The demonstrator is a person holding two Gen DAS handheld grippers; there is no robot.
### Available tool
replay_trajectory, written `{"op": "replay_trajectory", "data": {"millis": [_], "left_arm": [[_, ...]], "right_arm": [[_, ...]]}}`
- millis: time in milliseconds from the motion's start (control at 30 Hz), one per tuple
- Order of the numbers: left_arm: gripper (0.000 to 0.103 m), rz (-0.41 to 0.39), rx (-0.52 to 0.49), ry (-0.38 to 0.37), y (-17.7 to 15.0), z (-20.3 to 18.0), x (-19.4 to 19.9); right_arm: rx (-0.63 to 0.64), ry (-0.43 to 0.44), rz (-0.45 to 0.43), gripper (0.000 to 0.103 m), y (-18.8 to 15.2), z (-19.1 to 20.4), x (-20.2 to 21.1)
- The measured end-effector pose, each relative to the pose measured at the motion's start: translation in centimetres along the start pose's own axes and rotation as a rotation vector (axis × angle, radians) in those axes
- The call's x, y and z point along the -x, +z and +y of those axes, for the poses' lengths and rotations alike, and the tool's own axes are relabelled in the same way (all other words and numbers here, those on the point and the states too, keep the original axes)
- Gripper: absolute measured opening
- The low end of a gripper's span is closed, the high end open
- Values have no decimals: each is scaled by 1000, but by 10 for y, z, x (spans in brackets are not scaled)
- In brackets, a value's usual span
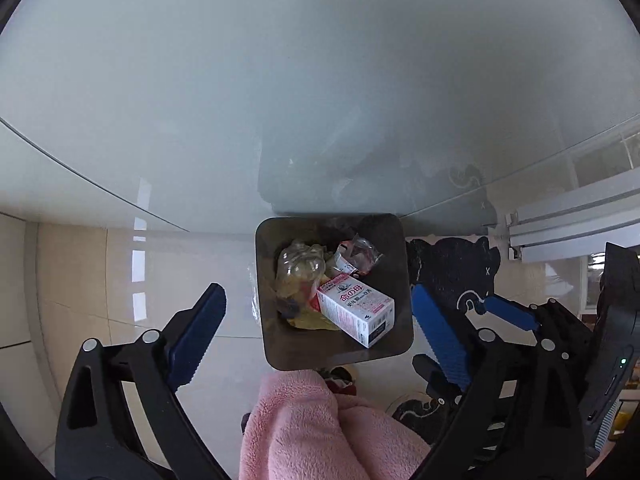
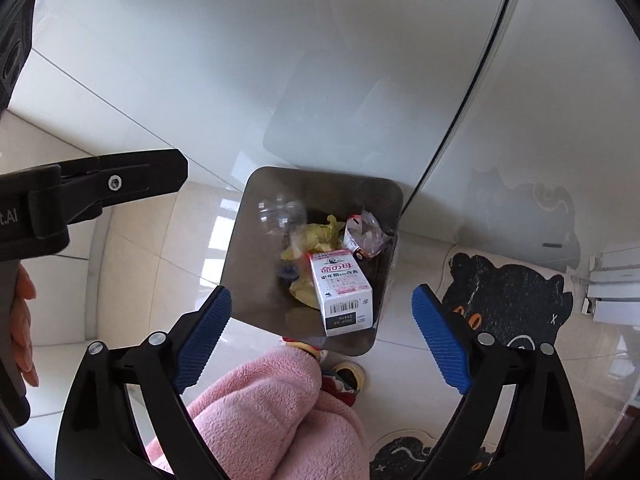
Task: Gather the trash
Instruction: 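Raise both grippers back to the counter toward the snack wrappers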
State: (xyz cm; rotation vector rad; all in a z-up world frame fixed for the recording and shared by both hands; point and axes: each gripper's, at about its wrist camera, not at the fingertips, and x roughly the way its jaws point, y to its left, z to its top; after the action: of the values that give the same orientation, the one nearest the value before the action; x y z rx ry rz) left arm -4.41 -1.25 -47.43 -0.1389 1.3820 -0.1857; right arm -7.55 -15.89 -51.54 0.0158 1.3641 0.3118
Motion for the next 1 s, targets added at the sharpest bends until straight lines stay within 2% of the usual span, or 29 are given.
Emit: {"op": "replay_trajectory", "data": {"millis": [133, 267, 633, 833, 1000], "left_arm": [[95, -19, 15, -26, 1, -6, 33], [95, -61, 11, -40, -3, -17, 82], [95, -249, 11, -70, 3, -40, 232], [95, -339, -10, -53, 27, -42, 291], [95, -379, -11, -56, 58, -39, 317]], "right_arm": [[-13, 6, -8, 100, -2, -4, 32], [-34, 45, -41, 100, -3, -4, 84], [-19, 99, -242, 100, 10, 0, 242], [-20, 117, -380, 100, 28, 2, 308], [-26, 124, -456, 100, 55, 1, 335]]}}
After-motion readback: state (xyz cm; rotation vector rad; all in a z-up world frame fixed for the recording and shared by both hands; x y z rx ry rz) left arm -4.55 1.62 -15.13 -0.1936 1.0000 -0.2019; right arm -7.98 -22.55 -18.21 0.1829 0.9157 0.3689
